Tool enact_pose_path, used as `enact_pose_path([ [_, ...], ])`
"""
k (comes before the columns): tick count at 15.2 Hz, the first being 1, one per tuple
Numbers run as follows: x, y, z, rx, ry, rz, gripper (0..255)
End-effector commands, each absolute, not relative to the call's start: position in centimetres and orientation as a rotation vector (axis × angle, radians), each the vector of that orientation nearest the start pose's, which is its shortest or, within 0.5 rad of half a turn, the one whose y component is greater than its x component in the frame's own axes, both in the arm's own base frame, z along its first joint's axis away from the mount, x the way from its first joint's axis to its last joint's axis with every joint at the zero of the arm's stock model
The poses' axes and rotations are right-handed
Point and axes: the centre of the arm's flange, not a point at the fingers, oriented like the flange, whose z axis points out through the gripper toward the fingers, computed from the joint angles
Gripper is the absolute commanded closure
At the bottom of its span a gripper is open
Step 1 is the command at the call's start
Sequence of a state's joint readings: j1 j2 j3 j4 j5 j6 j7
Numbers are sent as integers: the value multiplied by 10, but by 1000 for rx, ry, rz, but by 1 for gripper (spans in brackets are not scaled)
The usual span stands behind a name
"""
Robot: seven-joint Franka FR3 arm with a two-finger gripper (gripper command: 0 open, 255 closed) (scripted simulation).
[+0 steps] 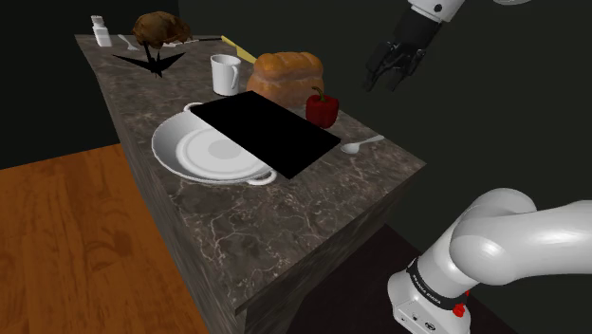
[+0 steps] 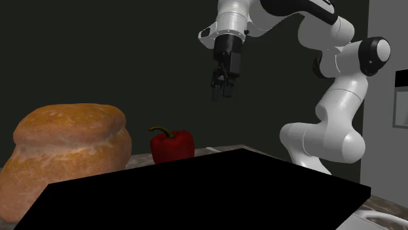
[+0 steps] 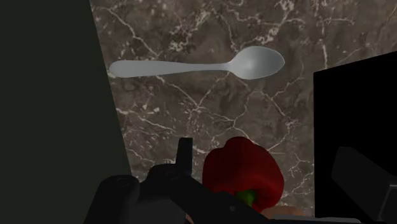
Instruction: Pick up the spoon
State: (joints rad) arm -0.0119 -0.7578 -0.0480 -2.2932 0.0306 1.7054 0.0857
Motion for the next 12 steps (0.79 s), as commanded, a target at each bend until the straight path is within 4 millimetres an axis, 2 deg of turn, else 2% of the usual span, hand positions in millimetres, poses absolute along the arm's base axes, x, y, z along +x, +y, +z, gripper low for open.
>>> enact_pose_path([
  [1, 328, -22, 624, -3057, 209, -258, 0],
  [10, 339, 37, 515, -3170, 99, -246, 0],
  [12, 339, 37, 508, -3172, 97, -246, 0],
])
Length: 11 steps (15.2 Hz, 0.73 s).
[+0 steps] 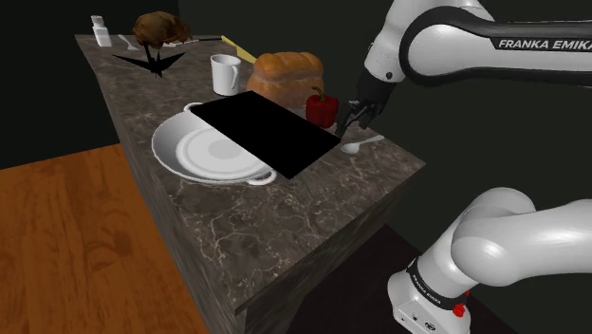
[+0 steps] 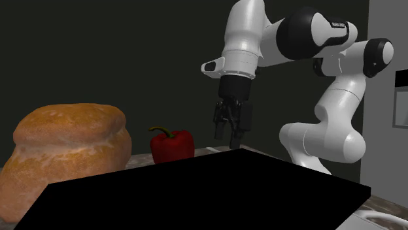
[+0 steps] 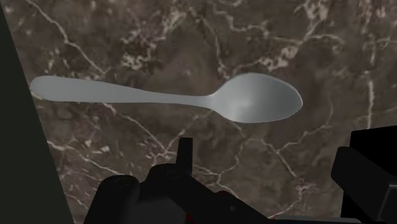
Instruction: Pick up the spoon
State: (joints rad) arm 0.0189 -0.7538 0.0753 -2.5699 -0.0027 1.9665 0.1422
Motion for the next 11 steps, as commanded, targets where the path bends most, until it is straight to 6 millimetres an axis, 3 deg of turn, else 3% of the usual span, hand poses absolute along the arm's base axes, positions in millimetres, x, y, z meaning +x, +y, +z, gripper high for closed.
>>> enact_pose_path([
  [1, 339, 37, 503, -3172, 97, -246, 0],
  [6, 339, 37, 473, -3172, 97, -246, 0],
  [8, 339, 37, 473, -3172, 97, -246, 0],
  [9, 339, 37, 474, -3172, 97, -246, 255],
  [11, 339, 37, 474, -3172, 97, -246, 255],
])
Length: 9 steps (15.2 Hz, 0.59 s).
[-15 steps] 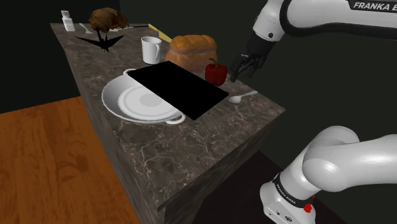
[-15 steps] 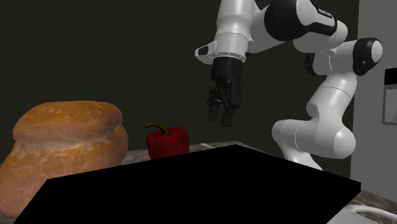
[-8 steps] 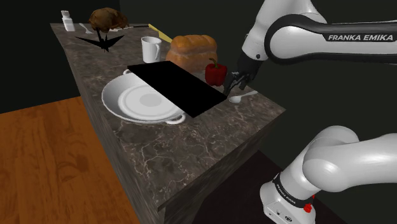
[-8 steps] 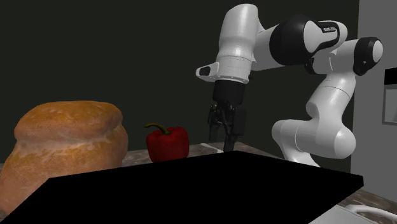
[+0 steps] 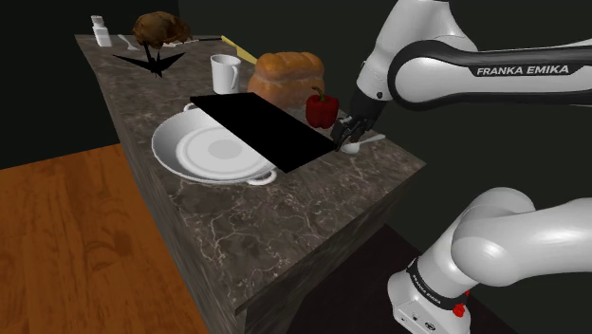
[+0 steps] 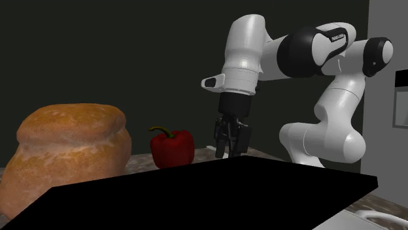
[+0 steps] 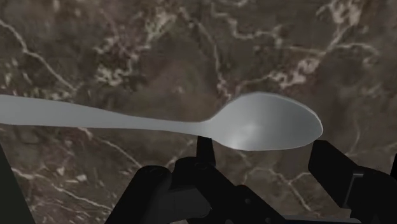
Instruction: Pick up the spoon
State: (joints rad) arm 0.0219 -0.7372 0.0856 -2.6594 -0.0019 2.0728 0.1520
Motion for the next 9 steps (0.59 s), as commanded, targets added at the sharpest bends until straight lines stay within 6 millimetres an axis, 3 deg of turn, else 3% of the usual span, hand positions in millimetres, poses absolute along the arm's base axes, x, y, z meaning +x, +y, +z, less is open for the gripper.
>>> enact_pose_path([
  [1, 339, 37, 474, -3171, 97, -246, 255],
  [7, 339, 37, 473, -3172, 97, -246, 255],
  [9, 339, 37, 484, -3172, 97, -246, 255],
])
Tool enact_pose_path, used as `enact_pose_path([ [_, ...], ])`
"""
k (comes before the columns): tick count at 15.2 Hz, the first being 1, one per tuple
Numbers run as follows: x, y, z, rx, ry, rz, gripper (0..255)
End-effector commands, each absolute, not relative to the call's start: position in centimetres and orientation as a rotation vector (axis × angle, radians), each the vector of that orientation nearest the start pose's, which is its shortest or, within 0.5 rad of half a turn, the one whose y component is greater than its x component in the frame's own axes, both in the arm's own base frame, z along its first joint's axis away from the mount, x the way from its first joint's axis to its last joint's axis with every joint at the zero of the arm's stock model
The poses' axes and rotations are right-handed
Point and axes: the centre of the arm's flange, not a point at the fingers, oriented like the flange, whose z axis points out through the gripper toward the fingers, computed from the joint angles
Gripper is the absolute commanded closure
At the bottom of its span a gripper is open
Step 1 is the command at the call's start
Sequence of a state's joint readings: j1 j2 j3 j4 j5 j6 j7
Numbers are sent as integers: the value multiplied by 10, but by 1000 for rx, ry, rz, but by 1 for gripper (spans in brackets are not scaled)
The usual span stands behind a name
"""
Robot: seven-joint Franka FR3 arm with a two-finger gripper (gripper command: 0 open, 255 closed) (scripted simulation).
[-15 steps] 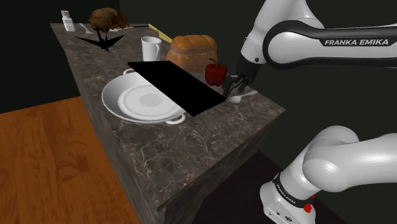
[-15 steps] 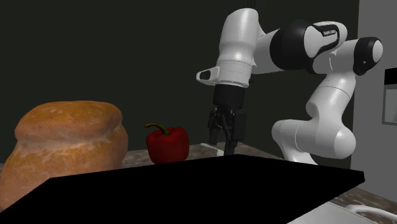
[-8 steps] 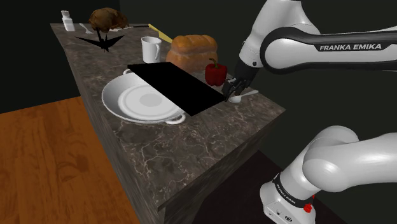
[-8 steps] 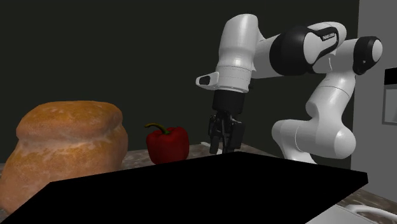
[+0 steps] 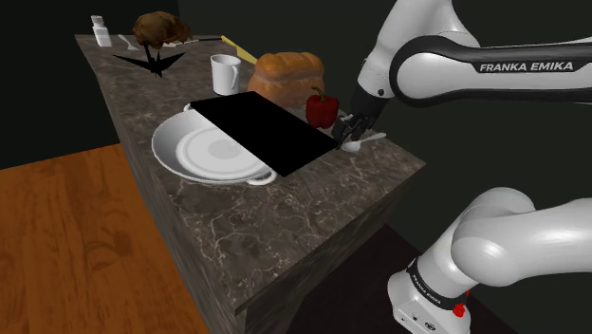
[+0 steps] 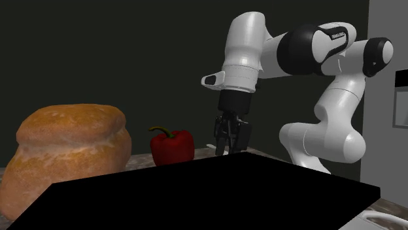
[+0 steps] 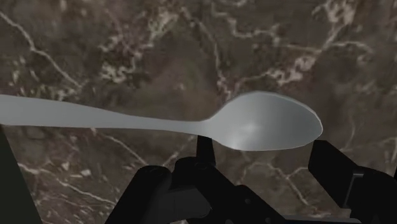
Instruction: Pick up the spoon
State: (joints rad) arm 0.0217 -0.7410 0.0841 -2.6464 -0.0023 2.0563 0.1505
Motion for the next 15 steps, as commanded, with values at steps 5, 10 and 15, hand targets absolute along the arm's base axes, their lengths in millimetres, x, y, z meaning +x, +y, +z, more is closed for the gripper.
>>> enact_pose_path([
  [5, 339, 37, 510, -3172, 97, -246, 255],
  [10, 339, 37, 537, -3172, 97, -246, 255],
  [15, 339, 37, 553, -3172, 97, -246, 255],
])
